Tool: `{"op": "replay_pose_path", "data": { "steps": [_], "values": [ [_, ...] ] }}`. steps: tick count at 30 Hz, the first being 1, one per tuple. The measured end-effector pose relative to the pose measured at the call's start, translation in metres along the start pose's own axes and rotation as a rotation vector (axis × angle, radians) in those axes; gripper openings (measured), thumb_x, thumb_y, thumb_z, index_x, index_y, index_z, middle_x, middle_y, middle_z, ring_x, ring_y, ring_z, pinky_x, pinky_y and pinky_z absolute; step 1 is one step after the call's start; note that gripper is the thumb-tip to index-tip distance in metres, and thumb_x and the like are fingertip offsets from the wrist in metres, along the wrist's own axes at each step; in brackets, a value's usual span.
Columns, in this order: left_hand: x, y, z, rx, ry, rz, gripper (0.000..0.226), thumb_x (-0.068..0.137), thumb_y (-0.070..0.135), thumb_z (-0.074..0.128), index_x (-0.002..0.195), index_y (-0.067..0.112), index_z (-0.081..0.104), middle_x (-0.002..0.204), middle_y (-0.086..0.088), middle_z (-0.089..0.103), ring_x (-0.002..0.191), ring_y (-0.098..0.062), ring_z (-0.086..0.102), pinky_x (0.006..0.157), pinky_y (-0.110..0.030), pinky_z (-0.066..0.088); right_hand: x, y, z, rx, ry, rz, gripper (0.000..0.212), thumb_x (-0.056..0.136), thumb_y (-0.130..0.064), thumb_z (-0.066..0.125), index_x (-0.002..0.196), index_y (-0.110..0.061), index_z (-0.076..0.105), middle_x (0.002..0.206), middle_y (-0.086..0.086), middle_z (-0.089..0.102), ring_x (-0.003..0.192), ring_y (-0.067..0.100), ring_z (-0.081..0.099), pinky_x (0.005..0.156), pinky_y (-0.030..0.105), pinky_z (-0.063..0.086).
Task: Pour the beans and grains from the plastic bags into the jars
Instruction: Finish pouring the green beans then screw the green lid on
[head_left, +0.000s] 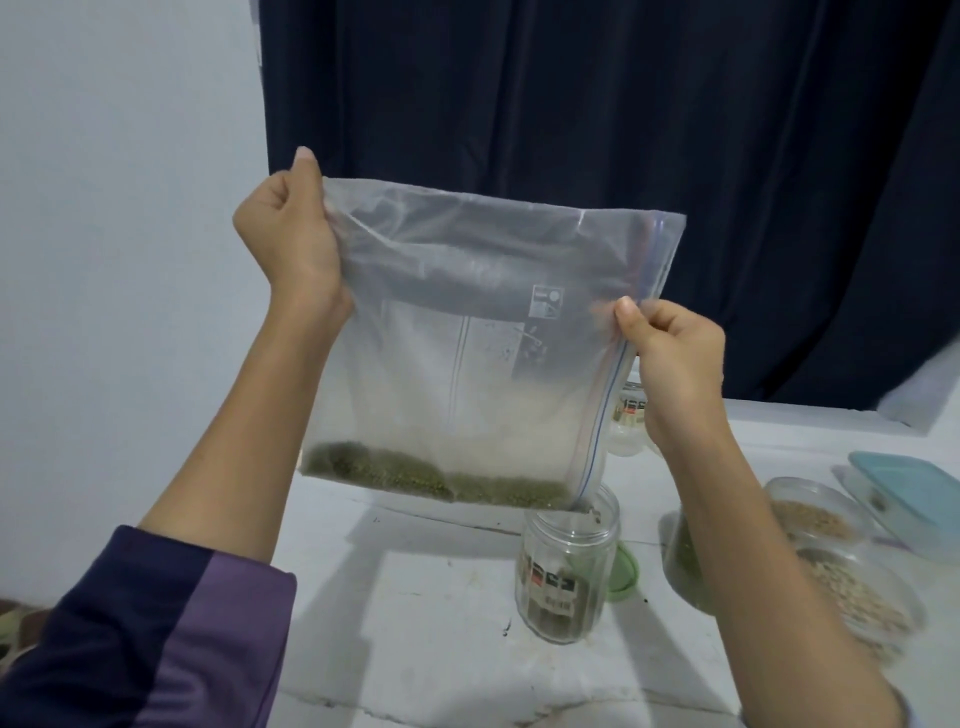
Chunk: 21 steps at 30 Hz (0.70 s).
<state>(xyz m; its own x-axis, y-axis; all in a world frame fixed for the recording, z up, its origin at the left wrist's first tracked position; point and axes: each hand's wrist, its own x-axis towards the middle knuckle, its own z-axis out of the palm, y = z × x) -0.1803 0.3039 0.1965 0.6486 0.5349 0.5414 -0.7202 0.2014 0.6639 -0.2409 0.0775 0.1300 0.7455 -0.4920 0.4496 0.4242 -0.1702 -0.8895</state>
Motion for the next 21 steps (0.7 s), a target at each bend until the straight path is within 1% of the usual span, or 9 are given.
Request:
{"op": "replay_pose_path", "data": {
  "steps": [2,4,6,8,10,14,16,19,21],
  "values": [
    [-0.0005,0.0008,0.0002,-0.001,0.01,0.004,0.055,0.094,0.016,0.054,0.051,0.02,0.02,0.042,0.016,0.019,0.046,-0.005,0.018,0.047,-0.017,0.024,-0.0016,-0.0014,0.0024,-0.007,-0.033,0.012,0.019,0.094,-0.014,0.06,0.084,-0.005,0.073,0.081,0.002,0.069,0.072,0.003,0.058,0.058,0.001,0.042],
    [-0.0001,0.003,0.0001,0.005,0.017,0.006,0.055,0.095,0.018,0.053,0.051,0.02,0.02,0.042,0.016,0.019,0.046,-0.005,0.019,0.047,-0.016,0.024,-0.0009,-0.0008,0.0011,0.019,-0.01,0.008,0.022,0.094,-0.015,0.06,0.083,0.001,0.071,0.079,0.012,0.065,0.076,0.012,0.054,0.058,0.0,0.04],
    [0.0008,0.0042,-0.0005,0.003,0.015,0.013,0.055,0.096,0.018,0.053,0.051,0.021,0.021,0.042,0.016,0.019,0.046,-0.005,0.019,0.047,-0.016,0.024,-0.002,-0.0018,-0.0002,0.002,-0.015,-0.005,0.029,0.095,-0.017,0.059,0.093,0.011,0.067,0.091,0.03,0.062,0.072,0.018,0.049,0.049,-0.005,0.032],
    [0.0018,0.0046,-0.0016,0.004,0.025,0.015,0.056,0.095,0.019,0.053,0.05,0.021,0.021,0.042,0.016,0.02,0.046,-0.005,0.019,0.048,-0.017,0.024,-0.0039,-0.0032,0.0004,-0.007,-0.022,-0.009,0.032,0.095,-0.017,0.058,0.099,0.014,0.066,0.101,0.033,0.062,0.07,0.03,0.048,0.045,-0.006,0.028],
    [0.0022,0.0051,-0.0022,0.003,0.024,0.012,0.055,0.095,0.019,0.054,0.051,0.021,0.021,0.044,0.015,0.02,0.048,-0.006,0.02,0.048,-0.018,0.024,-0.0027,-0.003,0.0002,-0.009,-0.008,-0.008,0.029,0.095,-0.016,0.059,0.099,0.011,0.067,0.092,0.025,0.065,0.059,0.017,0.052,0.046,-0.007,0.028],
    [0.0015,0.0055,-0.0029,-0.001,0.023,0.019,0.054,0.095,0.017,0.054,0.054,0.021,0.019,0.044,0.016,0.018,0.047,-0.005,0.019,0.047,-0.017,0.023,-0.0058,-0.0055,0.0034,0.012,-0.052,0.028,0.021,0.093,-0.012,0.06,0.094,0.007,0.069,0.072,0.004,0.062,0.053,-0.008,0.055,0.051,-0.006,0.033],
    [0.0015,0.0063,-0.0038,0.004,0.018,0.02,0.053,0.095,0.018,0.053,0.054,0.02,0.019,0.045,0.015,0.018,0.048,-0.006,0.018,0.047,-0.016,0.023,-0.0048,-0.006,0.0027,0.052,-0.02,0.032,0.018,0.093,-0.011,0.061,0.093,0.005,0.07,0.073,-0.003,0.063,0.056,-0.009,0.058,0.053,-0.003,0.036],
    [0.0008,0.0067,-0.005,0.013,0.025,0.014,0.053,0.095,0.018,0.053,0.054,0.02,0.019,0.045,0.015,0.018,0.048,-0.006,0.018,0.047,-0.016,0.023,-0.005,-0.0066,0.0022,0.034,-0.084,0.051,0.017,0.093,-0.016,0.062,0.081,-0.006,0.07,0.074,-0.002,0.063,0.066,-0.001,0.057,0.06,0.0,0.038],
    [0.0004,0.0072,-0.0055,0.019,0.028,0.01,0.053,0.095,0.019,0.053,0.055,0.02,0.019,0.045,0.015,0.018,0.048,-0.006,0.018,0.047,-0.017,0.023,-0.0052,-0.006,0.0032,0.054,-0.063,0.052,0.018,0.094,-0.015,0.061,0.08,-0.007,0.069,0.073,-0.002,0.063,0.063,-0.005,0.057,0.062,0.002,0.039]
  ]
}}
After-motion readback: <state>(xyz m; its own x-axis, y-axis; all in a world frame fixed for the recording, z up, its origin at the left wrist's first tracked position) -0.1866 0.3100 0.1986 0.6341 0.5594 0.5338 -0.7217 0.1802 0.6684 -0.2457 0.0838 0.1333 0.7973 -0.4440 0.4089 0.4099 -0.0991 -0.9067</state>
